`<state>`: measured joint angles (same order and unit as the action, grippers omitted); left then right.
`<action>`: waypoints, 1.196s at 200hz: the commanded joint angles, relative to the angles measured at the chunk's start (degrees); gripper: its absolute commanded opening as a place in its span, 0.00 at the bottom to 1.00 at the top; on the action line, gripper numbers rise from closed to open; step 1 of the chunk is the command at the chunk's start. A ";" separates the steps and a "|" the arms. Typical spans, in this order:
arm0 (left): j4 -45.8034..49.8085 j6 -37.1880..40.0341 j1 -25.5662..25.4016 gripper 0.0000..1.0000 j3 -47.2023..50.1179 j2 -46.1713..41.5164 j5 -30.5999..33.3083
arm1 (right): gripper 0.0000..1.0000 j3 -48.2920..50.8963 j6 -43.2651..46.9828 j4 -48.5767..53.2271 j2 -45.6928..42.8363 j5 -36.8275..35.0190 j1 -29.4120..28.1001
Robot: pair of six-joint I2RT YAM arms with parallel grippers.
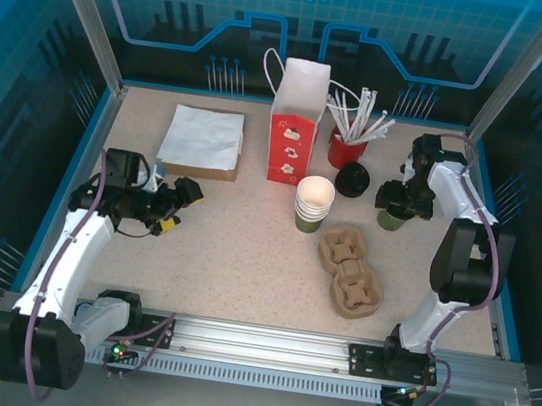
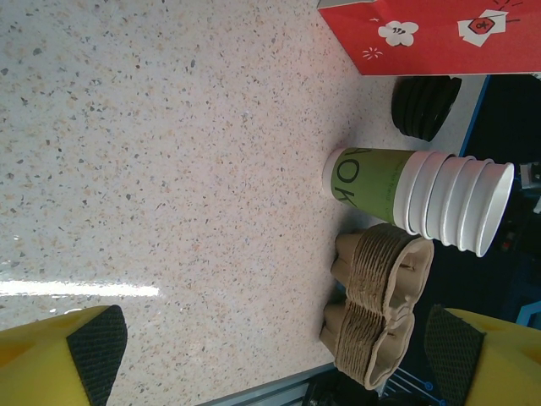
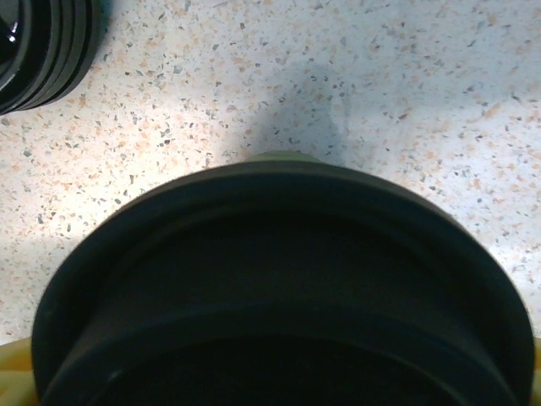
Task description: Pack the takeout coffee
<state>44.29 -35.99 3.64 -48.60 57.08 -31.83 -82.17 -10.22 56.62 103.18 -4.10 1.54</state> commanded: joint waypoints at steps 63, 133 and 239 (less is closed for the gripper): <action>-0.07 0.75 0.40 0.94 -0.93 0.05 -1.98 | 1.00 -0.44 -0.67 0.57 -1.39 -0.63 -1.45; 0.27 0.93 0.41 0.96 -2.63 0.05 -3.05 | 1.00 -0.32 -1.91 4.16 -9.62 -0.38 -1.53; 0.55 2.40 -9.25 0.91 -21.24 10.62 7.33 | 0.99 7.74 -4.83 0.93 -43.35 17.35 -3.88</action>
<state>44.73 -35.42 -2.85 -63.88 64.12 -29.91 -78.85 -12.25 58.52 65.04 4.23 -1.48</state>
